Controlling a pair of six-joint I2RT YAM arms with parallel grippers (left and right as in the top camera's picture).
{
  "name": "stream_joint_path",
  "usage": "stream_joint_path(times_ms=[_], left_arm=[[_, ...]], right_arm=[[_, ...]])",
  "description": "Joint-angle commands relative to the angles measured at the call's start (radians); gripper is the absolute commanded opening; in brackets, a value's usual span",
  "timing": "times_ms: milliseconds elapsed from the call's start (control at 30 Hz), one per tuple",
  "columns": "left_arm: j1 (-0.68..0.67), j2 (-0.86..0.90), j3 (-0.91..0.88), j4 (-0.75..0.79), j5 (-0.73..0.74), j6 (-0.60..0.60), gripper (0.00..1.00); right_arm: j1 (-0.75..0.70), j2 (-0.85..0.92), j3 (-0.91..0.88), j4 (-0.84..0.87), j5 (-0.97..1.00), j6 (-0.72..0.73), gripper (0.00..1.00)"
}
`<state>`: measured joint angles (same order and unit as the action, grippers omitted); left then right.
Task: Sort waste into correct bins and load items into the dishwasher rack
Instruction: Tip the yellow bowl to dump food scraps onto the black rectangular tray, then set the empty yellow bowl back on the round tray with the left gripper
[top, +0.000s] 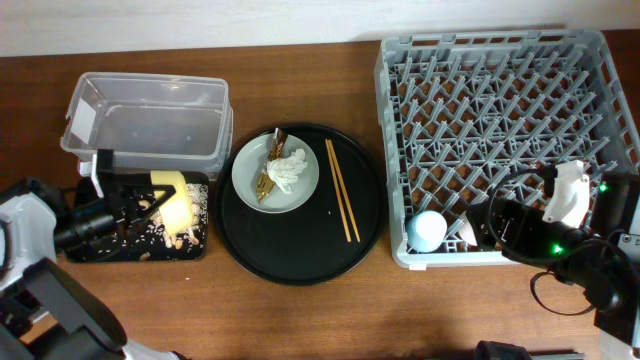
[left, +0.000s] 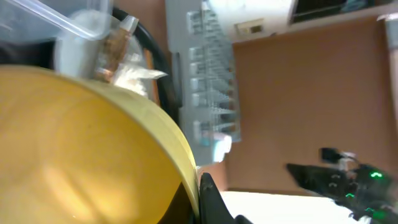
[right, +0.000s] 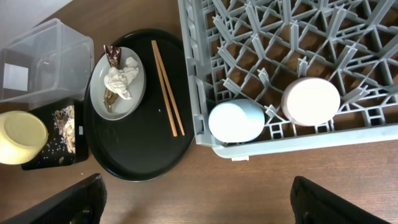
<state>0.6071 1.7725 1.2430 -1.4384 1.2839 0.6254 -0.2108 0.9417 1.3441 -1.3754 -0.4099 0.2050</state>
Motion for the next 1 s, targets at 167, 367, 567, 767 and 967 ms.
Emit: stream_joint_path(times_ms=[167,367,567,767,967], left_arm=[[-0.372,-0.363,0.039,0.166,-0.728,-0.66,0.0],[-1.094,-0.375,0.037,0.383,-1.297,-0.966,0.0],[-1.326,-0.135,0.035,0.399,-1.386,-1.126,0.0],[-1.345,-0.093,0.029,0.46,-1.36,-1.13,0.0],[-1.429,0.045,-0.019,0.536,-1.424,-1.178,0.46]], right_arm=[[-0.006,-0.003,0.0,0.003,-0.006,-0.01,0.95],[-0.006,-0.003,0.0,-0.001,-0.005,-0.01,0.95],[-0.006,-0.003,0.0,-0.013,-0.001,-0.014,0.95],[-0.006,0.008,0.0,-0.013,-0.001,-0.014,0.95],[-0.006,0.048,0.0,-0.027,-0.001,-0.033,0.95]])
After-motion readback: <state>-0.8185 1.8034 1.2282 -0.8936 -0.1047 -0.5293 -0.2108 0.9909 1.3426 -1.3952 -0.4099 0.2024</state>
